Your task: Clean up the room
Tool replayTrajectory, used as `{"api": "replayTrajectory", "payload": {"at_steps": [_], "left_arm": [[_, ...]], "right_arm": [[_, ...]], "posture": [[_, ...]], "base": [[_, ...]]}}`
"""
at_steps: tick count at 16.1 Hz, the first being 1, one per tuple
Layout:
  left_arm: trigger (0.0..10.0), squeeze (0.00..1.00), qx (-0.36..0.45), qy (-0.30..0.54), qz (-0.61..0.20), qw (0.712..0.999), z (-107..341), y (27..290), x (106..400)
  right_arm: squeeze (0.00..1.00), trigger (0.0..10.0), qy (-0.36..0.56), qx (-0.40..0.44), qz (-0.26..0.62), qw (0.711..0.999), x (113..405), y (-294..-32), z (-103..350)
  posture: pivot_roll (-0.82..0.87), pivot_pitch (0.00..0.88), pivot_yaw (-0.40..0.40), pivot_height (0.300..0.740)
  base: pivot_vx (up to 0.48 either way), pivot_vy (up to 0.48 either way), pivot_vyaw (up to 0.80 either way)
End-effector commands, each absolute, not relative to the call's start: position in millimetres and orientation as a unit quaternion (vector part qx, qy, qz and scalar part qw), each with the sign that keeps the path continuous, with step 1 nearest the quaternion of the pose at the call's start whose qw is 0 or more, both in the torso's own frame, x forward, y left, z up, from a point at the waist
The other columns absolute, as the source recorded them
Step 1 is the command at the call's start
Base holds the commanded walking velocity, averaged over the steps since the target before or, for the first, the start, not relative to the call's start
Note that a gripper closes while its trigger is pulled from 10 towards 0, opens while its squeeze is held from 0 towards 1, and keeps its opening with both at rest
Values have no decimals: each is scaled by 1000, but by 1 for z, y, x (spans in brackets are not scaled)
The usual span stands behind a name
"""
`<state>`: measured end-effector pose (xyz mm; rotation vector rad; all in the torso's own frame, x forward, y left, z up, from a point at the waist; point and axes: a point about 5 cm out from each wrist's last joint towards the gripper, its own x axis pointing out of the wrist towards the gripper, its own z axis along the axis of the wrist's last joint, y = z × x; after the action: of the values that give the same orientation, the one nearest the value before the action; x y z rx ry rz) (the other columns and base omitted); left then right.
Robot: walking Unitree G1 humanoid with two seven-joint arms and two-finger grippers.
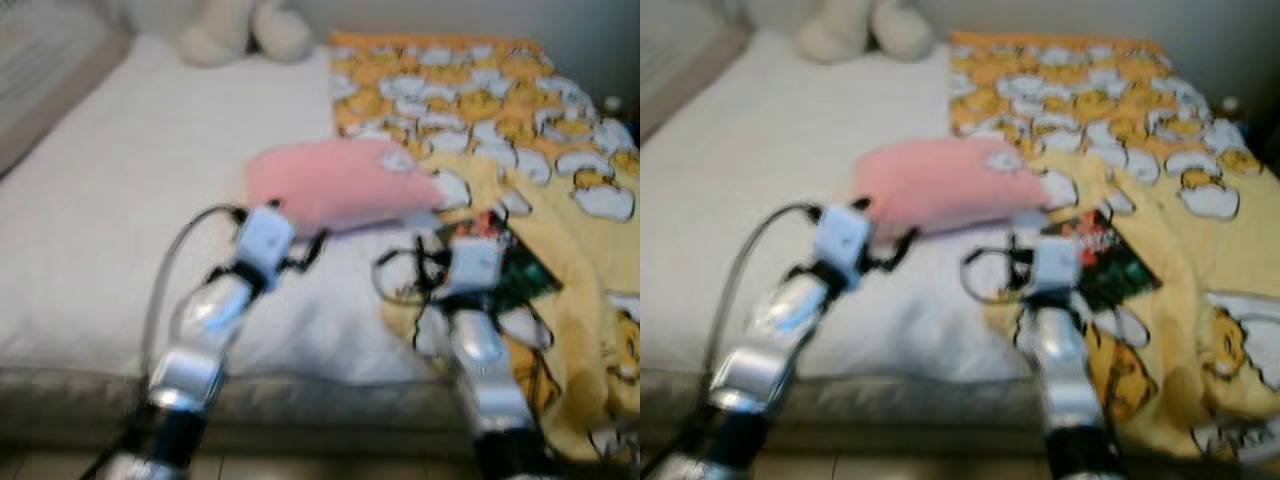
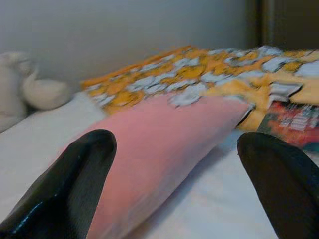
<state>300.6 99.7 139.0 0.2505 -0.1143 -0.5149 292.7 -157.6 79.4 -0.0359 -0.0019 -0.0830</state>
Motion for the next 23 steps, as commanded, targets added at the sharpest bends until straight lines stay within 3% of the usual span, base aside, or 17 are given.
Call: {"api": "replayTrajectory", "payload": {"at_steps": [1,4,7,10,15,17,18,20,21,23], "left_arm": [[10000,0,140,-37,-242,959,138,107,308],[10000,0,201,-19,-226,953,161,117,357],[10000,0,247,7,-216,945,176,125,384],[10000,0,270,33,-210,939,176,124,398],[10000,0,315,79,-159,932,160,137,403],[10000,0,279,88,-120,949,162,143,406],[10000,0,215,68,-121,967,167,140,407],[10000,0,180,36,-131,974,168,135,405],[10000,0,92,-73,-156,981,182,132,395],[10000,0,51,-131,-145,979,190,135,368]], "right_arm": [[0,10000,-12,-7,-42,999,294,-155,84],[0,10000,-12,-9,-39,999,291,-152,84],[0,10000,-16,-9,-40,999,285,-153,84],[0,10000,-16,-11,-50,999,270,-159,82],[0,10000,14,-18,-61,998,221,-175,71],[0,10000,16,-16,-49,999,210,-171,74],[0,10000,15,-20,-39,999,209,-167,76],[0,10000,10,-17,-49,999,212,-167,80],[0,10000,-23,-12,-65,998,221,-169,92],[0,10000,-44,-11,-64,997,230,-168,102]], "posture": [[65,0,4,720],[45,0,13,710],[4,0,37,710],[-44,0,65,710],[-150,70,102,710],[-175,80,103,710],[-184,77,108,710],[-175,54,115,710],[-153,36,116,710],[-96,19,89,710]], "base": [[0,0,-494],[0,0,0],[0,0,0],[0,0,0],[0,0,0],[0,0,0],[0,0,0],[0,0,0],[0,0,0],[0,0,0]]}}
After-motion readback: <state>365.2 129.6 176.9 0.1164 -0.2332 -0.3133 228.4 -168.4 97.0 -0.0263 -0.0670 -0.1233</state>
